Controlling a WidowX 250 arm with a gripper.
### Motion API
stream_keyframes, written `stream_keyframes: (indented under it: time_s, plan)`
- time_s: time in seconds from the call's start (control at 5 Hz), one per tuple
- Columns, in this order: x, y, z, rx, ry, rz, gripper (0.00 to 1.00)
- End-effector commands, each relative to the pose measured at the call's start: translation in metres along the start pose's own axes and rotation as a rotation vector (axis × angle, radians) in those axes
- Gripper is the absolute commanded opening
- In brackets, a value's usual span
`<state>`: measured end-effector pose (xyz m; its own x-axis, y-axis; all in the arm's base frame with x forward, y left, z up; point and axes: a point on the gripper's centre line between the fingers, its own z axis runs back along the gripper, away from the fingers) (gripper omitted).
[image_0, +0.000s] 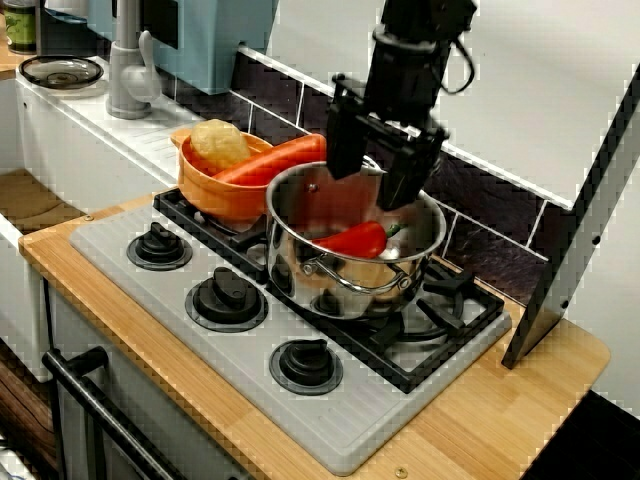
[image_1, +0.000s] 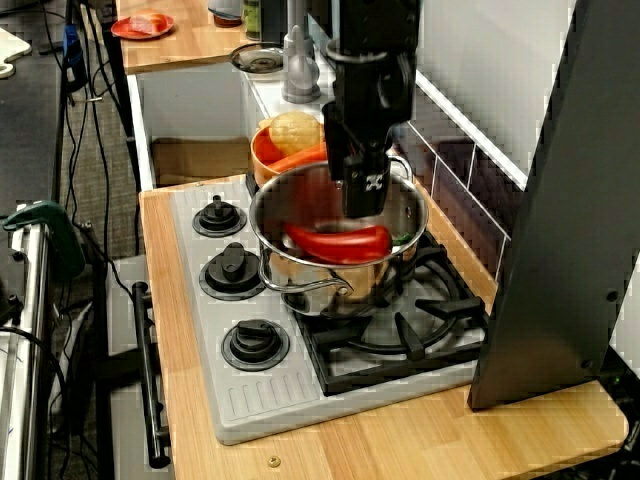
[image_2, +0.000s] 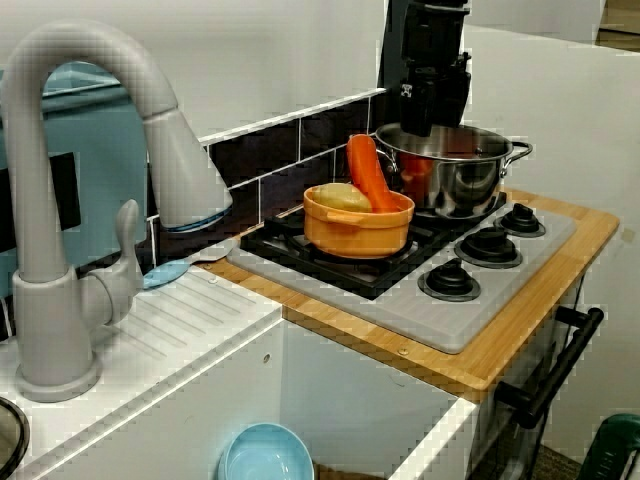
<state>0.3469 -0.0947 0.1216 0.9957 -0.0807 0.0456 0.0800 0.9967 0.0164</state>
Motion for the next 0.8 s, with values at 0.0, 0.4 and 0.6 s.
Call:
stream_keyframes:
  time_s: [0.0, 0.4, 0.6]
  plan:
    - [-0.0013, 0.0048, -0.0018, 0.057, -0.061, -0.035, 1.00]
    - [-0.0042, 0.0054, -0.0057, 0.051, -0.083, -0.029, 1.00]
    - [-0.0043, 0.0047, -0.0075, 0.043, -0.097, -0.024, 1.00]
